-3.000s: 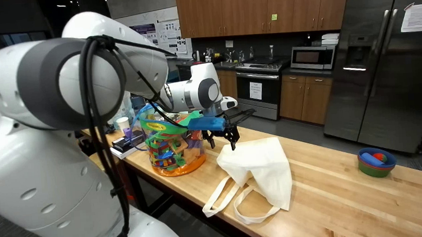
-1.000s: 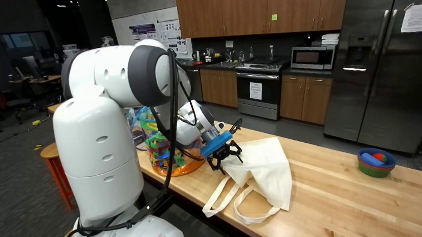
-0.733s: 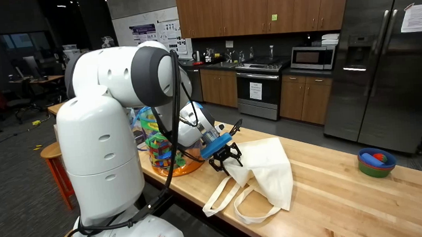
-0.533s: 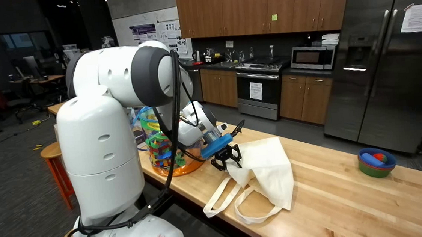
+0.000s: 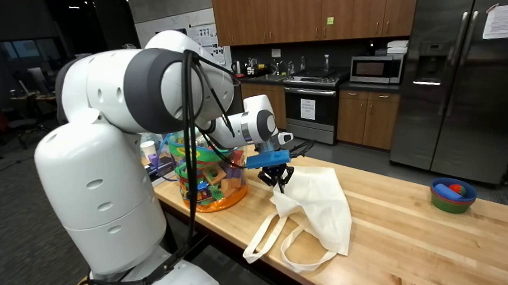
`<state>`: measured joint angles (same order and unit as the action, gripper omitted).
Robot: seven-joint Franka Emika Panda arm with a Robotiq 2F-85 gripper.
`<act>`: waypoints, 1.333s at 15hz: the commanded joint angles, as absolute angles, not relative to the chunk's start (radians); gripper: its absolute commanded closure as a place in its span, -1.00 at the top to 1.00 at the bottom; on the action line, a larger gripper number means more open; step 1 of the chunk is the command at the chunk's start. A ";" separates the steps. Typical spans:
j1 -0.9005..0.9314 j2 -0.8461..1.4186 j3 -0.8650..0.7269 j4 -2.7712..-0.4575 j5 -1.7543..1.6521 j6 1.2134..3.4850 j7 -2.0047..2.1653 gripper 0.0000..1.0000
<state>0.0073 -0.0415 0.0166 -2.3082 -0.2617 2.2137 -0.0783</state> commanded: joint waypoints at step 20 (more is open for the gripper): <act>-0.154 -0.291 -0.184 -2.399 0.050 2.052 -0.127 -0.98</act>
